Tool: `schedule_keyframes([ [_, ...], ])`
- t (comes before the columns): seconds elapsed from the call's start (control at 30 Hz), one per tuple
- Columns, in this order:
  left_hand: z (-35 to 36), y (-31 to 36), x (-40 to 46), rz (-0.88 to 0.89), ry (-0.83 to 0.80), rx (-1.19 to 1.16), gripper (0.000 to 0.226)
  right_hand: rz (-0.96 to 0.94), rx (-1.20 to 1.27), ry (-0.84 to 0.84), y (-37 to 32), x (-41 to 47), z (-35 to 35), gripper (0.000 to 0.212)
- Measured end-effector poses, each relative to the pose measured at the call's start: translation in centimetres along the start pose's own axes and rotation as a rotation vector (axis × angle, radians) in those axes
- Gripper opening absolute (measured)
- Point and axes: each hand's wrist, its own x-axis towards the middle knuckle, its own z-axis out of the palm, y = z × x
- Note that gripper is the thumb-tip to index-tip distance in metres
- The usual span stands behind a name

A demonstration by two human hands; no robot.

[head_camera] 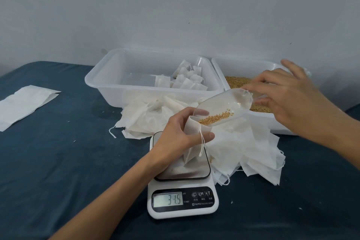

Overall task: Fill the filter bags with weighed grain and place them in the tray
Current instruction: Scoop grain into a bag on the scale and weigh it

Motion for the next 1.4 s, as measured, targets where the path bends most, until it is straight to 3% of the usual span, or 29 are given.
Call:
schedule_keyframes([
  [0.17, 0.0, -0.1, 0.0, -0.001, 0.007, 0.018, 0.048, 0.071, 0.131, -0.084, 0.3, -0.4, 0.5, 0.049],
  [0.3, 0.0, -0.4, 0.3, -0.012, 0.018, 0.036, 0.046, 0.188, 0.345, -0.145, 0.9, -0.4, 1.0, 0.035],
  [0.47, 0.1, -1.3, 0.6, 0.003, 0.002, 0.172, 0.010, 0.476, 0.615, -0.136, 4.1, -0.7, 2.5, 0.027],
  [0.6, 0.1, -1.1, 0.4, 0.073, -0.013, 0.140, 0.027, 0.779, 0.448, -0.147, 8.5, -0.5, 6.0, 0.027],
  [0.7, -0.1, -0.9, 0.6, 0.160, 0.061, 0.125, 0.032, 0.915, 0.375, -0.279, 10.5, -0.4, 8.6, 0.017],
  [0.83, -0.8, -0.1, 1.4, 0.206, 0.197, 0.114, 0.033, 0.865, 0.318, -0.533, 10.6, 0.2, 10.9, 0.011],
  [0.97, -3.4, 1.5, 3.2, 0.212, 0.351, 0.143, 0.035, 0.838, 0.188, -0.632, 9.6, 1.2, 11.2, 0.015],
  [1.0, -4.5, 2.2, 3.9, 0.224, 0.400, 0.171, 0.034, 0.844, 0.135, -0.596, 9.2, 1.3, 11.1, 0.018],
  [1.07, -6.8, 3.7, 5.8, 0.225, 0.525, 0.200, 0.033, 0.843, 0.070, -0.340, 7.8, 1.8, 10.5, 0.026],
  [1.13, -9.2, 4.9, 8.4, 0.180, 0.646, 0.239, 0.034, 0.794, 0.195, 0.035, 5.1, 2.4, 10.0, 0.028],
  [1.2, -11.3, 5.6, 11.2, 0.104, 0.690, 0.369, 0.035, 0.705, 0.419, 0.282, 1.8, 3.4, 9.6, 0.022],
  [1.3, -14.5, 5.4, 14.9, -0.102, 0.633, 0.706, 0.023, 0.612, 0.601, 0.357, -1.9, 4.1, 10.2, 0.016],
  [1.4, -16.2, 4.3, 16.7, -0.405, 0.377, 1.160, 0.007, 0.585, 0.627, 0.339, -2.5, 3.8, 10.9, 0.017],
])
